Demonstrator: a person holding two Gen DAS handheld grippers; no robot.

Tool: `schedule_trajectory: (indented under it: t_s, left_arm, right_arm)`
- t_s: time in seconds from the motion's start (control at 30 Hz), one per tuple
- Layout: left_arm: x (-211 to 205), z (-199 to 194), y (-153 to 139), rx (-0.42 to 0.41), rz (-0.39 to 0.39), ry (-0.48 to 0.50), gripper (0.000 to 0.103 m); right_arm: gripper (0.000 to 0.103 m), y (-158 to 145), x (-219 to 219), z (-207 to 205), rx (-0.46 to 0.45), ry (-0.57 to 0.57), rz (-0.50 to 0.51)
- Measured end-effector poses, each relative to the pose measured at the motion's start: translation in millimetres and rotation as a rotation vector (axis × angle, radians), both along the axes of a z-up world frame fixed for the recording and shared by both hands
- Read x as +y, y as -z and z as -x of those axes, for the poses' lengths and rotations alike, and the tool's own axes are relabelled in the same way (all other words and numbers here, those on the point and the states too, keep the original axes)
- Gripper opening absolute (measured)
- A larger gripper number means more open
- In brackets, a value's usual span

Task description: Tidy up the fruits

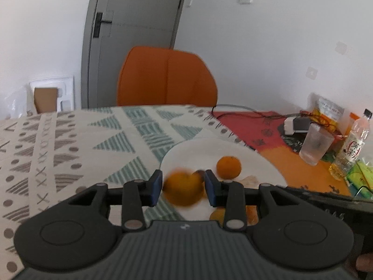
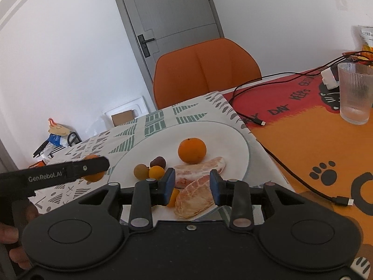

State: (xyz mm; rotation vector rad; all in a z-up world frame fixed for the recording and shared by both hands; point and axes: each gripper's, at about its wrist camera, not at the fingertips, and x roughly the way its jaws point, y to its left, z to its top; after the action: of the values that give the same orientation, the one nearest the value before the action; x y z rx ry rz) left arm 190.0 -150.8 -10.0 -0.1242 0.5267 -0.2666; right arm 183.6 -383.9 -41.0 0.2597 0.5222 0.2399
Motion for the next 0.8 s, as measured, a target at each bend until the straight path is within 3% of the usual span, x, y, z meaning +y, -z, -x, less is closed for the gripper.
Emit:
schedule_trajectory:
  t_s: [0.27, 0.57, 0.8]
  left_arm:
    - [13.5, 7.1, -6.1, -0.017, -0.033, -0.058, 0.079]
    - [43.1, 21.8, -7.1, 0.006, -0.058, -0.143, 0.089]
    - [64.8, 39.5, -14.5, 0.006, -0.013, -0.164, 0.091]
  right_arm:
    - [0.050, -1.0, 6.5, 2.9, -0.005, -0.005, -0.004]
    - [0.077, -2.9, 21.3, 11.7, -0.017, 0.012, -0.013]
    - [0.100, -9.0, 35.2, 22.7, -0.046, 0.034, 0.001]
